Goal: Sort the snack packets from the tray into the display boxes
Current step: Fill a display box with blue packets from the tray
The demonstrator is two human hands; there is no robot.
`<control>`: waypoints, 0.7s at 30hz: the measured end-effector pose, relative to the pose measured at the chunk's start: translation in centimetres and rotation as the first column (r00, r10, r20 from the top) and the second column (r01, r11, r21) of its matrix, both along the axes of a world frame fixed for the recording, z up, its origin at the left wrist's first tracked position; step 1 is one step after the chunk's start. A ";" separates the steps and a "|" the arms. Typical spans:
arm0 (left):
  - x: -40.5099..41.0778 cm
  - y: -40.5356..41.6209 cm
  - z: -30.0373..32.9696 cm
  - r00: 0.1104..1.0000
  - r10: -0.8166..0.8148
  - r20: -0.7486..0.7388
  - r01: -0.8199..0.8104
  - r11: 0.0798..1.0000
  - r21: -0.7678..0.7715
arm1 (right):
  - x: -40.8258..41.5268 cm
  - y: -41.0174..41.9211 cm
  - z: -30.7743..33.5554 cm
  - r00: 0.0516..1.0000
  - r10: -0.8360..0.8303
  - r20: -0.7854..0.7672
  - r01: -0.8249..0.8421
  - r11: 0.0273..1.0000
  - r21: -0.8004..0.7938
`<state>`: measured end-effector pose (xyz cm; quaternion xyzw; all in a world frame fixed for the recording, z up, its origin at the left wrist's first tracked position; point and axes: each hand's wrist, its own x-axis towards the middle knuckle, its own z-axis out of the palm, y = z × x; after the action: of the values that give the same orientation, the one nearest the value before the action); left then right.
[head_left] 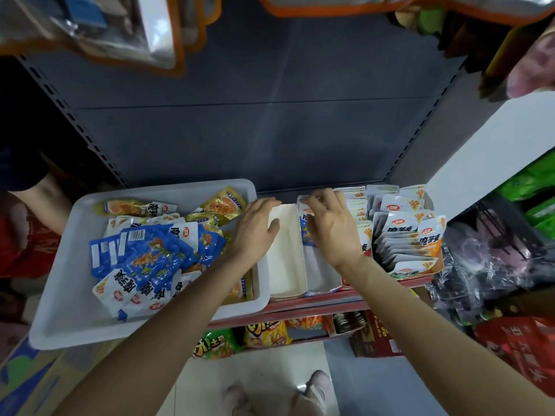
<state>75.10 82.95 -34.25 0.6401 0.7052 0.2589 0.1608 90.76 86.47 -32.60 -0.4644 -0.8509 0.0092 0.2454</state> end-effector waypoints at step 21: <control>-9.5 -3.2 -4.4 0.818 -0.177 -0.547 -0.080 0.907 -0.413 | -6.5 -2.4 -1.3 0.943 -0.236 -0.234 -0.129 0.389 -0.912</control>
<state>65.57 79.72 -38.63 0.6564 0.7424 -0.1067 0.0815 84.26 84.09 -33.87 -0.5412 -0.6341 0.5458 0.0850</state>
